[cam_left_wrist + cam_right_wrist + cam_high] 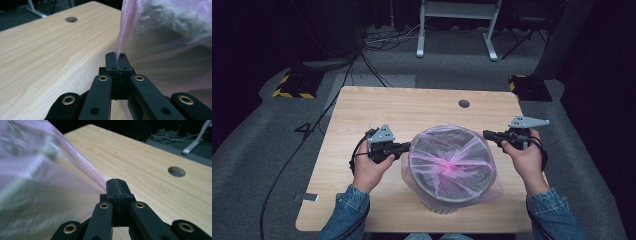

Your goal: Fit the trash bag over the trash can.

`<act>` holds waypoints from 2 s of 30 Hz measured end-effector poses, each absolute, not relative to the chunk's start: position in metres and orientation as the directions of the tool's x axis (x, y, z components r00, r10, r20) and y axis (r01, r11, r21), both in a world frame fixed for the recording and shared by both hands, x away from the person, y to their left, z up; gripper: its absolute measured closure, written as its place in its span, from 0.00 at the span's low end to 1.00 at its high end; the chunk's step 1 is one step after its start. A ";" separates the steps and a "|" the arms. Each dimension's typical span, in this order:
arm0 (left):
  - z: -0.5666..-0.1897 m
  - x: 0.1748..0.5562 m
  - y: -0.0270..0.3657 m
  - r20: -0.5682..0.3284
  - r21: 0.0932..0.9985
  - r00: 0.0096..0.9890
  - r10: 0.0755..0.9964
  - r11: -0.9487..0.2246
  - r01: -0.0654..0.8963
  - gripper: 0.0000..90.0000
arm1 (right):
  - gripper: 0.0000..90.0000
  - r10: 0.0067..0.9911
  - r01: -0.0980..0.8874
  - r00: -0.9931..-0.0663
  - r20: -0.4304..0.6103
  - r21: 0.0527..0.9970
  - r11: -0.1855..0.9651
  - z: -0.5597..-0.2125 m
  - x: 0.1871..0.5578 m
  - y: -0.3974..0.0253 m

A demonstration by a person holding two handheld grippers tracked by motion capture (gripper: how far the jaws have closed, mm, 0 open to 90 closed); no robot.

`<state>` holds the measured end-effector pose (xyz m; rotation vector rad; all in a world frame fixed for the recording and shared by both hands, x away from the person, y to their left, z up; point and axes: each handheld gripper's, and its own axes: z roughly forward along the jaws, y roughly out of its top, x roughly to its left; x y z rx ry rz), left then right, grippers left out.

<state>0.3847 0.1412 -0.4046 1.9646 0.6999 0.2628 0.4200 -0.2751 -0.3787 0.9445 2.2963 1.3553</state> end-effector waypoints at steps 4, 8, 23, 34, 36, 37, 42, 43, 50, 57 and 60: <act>-0.416 0.385 0.146 -0.123 0.852 0.801 0.586 -0.352 0.388 1.00 | 1.00 0.698 0.434 -0.712 0.073 0.828 0.355 -0.398 0.423 -0.283; -0.420 0.381 0.148 -0.138 0.850 0.802 0.581 -0.346 0.397 1.00 | 1.00 0.693 0.465 -0.708 0.135 0.828 0.314 -0.411 0.417 -0.295; -0.382 0.364 0.148 -0.049 0.899 0.799 0.599 -0.322 0.297 1.00 | 0.48 0.654 0.379 -0.735 0.177 0.908 0.180 -0.347 0.365 -0.307; -0.378 0.369 0.141 -0.048 0.900 0.810 0.584 -0.327 0.288 1.00 | 0.69 0.558 0.416 -0.805 0.199 0.861 0.294 -0.342 0.379 -0.263; -0.377 0.368 0.141 -0.050 0.901 0.809 0.585 -0.323 0.289 1.00 | 0.80 0.561 0.406 -0.806 0.188 0.866 0.292 -0.340 0.379 -0.260; -0.376 0.368 0.141 -0.050 0.902 0.809 0.585 -0.322 0.289 1.00 | 0.86 0.573 0.388 -0.802 0.165 0.874 0.291 -0.337 0.378 -0.259; -0.375 0.369 0.142 -0.046 0.903 0.809 0.586 -0.323 0.285 1.00 | 1.00 0.593 0.339 -0.799 0.099 0.889 0.308 -0.328 0.374 -0.264; -0.375 0.369 0.142 -0.047 0.903 0.808 0.588 -0.320 0.286 1.00 | 1.00 0.595 0.336 -0.798 0.094 0.890 0.310 -0.328 0.373 -0.264; -0.392 0.383 0.142 -0.080 0.870 0.798 0.597 -0.348 0.348 1.00 | 1.00 0.642 0.362 -0.762 0.080 0.876 0.320 -0.338 0.378 -0.281; -0.413 0.388 0.141 -0.121 0.846 0.795 0.594 -0.357 0.396 1.00 | 1.00 0.655 0.435 -0.748 0.105 0.823 0.365 -0.371 0.389 -0.284; -0.419 0.387 0.142 -0.130 0.835 0.795 0.592 -0.367 0.409 1.00 | 1.00 0.655 0.464 -0.746 0.118 0.798 0.385 -0.386 0.391 -0.284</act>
